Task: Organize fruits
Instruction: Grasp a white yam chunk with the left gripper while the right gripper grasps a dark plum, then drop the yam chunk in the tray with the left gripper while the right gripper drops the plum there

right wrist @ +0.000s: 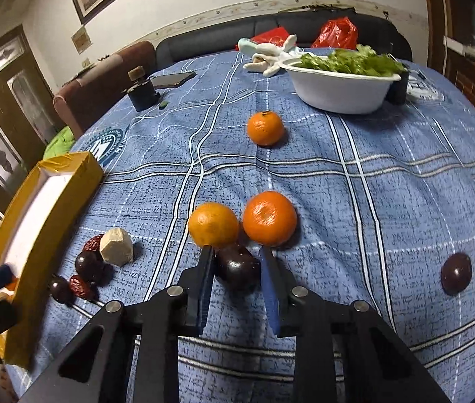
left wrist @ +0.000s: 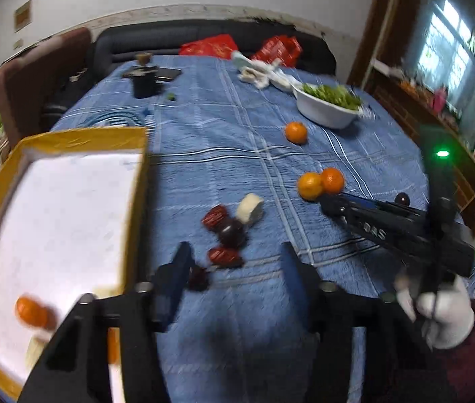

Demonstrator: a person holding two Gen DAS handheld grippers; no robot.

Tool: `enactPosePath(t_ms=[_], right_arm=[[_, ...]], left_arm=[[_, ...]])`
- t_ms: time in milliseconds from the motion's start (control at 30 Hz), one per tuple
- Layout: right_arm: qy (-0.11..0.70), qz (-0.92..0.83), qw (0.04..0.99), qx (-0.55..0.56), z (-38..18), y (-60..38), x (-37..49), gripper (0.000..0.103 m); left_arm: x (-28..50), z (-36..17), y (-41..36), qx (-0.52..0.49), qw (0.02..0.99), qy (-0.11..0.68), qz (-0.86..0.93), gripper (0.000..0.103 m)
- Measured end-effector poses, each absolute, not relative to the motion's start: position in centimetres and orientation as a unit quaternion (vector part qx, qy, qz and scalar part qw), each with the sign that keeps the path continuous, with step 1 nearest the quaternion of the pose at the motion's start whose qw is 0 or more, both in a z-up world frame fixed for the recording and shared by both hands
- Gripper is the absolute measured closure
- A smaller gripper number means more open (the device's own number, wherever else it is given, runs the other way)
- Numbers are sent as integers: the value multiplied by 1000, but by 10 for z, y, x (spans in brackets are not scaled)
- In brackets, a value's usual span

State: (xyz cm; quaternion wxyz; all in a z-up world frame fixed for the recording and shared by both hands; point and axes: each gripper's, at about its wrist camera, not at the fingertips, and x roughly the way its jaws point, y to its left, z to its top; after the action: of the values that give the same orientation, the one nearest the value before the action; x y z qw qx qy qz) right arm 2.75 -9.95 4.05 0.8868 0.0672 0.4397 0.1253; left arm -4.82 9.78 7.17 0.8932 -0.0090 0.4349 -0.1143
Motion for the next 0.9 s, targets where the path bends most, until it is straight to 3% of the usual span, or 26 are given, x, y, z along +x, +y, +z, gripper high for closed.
enactPosePath(t_ms=[400,433,467,500,667,900], right_arm=[[437,140,881,117,50,-116,27,74],[437,140,881,118,50,-117,27,74],[437,141,880,118,50,-117,27,74],[437,141,881,118,50,-117,27,74],[439,140,879,118,48,-115,28,74],[436,143,880,124,46,-116,26,74]], left_arm=[[22,29,57,106,871,466,-116,55],[23,27,55,111,870,467,-116,61],[21,27,53,117,872,462,-115,83],[21,27,52,119,871,462,-114,82],[5,39,56,102,884,443,-110,84],[-35,85,120,-30,913,399,-81,84]])
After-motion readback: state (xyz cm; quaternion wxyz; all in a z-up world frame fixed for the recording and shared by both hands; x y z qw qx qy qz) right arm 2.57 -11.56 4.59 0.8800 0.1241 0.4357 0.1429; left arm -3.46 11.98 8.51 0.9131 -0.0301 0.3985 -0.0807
